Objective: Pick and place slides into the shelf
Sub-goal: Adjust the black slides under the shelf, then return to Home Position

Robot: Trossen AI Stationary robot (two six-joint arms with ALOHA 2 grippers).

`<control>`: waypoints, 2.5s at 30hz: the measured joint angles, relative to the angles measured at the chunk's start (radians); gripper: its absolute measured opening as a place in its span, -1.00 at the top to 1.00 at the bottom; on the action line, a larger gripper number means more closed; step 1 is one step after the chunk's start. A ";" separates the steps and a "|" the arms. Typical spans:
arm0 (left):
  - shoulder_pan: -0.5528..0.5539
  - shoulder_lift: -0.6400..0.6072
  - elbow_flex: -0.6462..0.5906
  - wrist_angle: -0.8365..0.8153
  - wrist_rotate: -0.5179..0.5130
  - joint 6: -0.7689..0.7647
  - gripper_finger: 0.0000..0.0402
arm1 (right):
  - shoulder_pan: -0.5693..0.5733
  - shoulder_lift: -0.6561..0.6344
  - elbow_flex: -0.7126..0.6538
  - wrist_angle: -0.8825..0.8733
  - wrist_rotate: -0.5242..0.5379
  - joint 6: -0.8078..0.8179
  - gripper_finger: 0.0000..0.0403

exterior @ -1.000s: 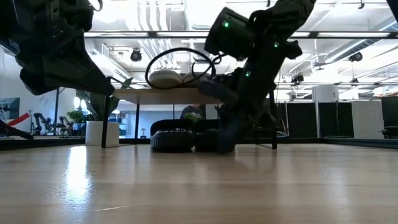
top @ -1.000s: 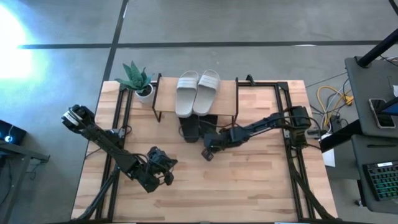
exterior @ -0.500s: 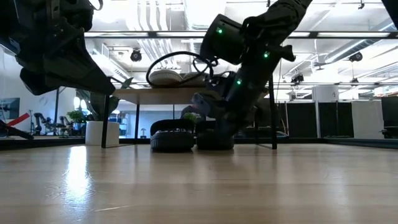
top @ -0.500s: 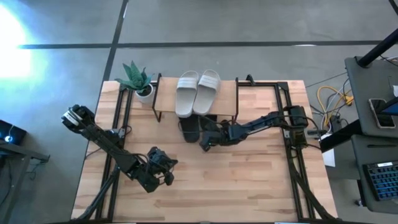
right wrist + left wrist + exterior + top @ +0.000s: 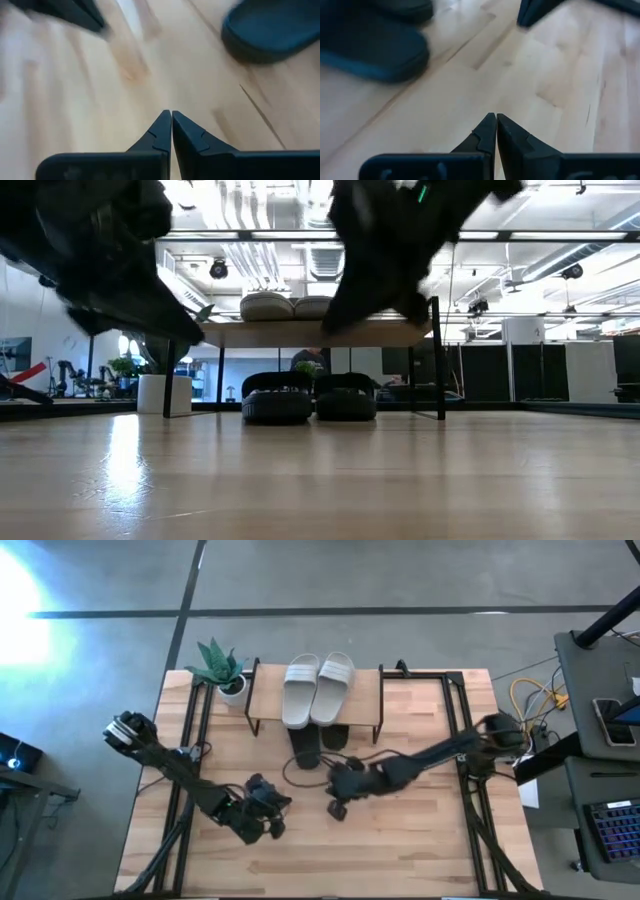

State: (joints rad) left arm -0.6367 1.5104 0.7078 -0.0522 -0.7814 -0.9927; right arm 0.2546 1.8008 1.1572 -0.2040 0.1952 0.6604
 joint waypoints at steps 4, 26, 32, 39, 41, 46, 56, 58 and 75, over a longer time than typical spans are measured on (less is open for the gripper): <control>0.046 0.085 0.040 0.120 0.032 0.277 1.00 | 0.115 -0.084 0.001 -0.047 0.196 0.093 0.96; 0.438 0.272 0.118 0.112 0.159 0.520 1.00 | 0.395 -0.216 0.000 -0.475 0.722 0.672 0.96; 0.496 0.272 0.109 0.044 0.168 0.529 1.00 | 0.393 -0.192 -0.002 -0.476 0.723 0.705 0.96; 0.506 0.254 0.121 0.031 0.180 0.528 1.00 | 0.371 -0.187 -0.002 -0.470 0.650 0.781 0.96; 0.480 0.213 0.151 0.042 0.222 0.529 1.00 | 0.365 -0.190 -0.002 -0.449 0.585 0.780 0.96; 0.356 0.062 0.193 0.041 0.282 0.532 1.00 | 0.351 -0.214 -0.003 -0.253 0.374 0.567 0.96; 0.108 -0.350 0.040 0.065 0.289 0.241 1.00 | 0.049 -0.247 -0.005 0.063 -0.140 0.014 0.96; 0.070 -0.426 -0.032 0.124 0.260 0.239 1.00 | -0.006 -0.279 -0.006 -0.051 -0.155 -0.028 0.96; 0.366 -0.700 -0.492 0.775 0.380 0.398 1.00 | -0.286 -0.847 -0.300 -0.215 -0.236 -0.115 0.96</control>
State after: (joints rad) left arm -0.2711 0.8107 0.2161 0.7232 -0.4013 -0.5944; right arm -0.0313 0.9539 0.8574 -0.4188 -0.0407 0.5455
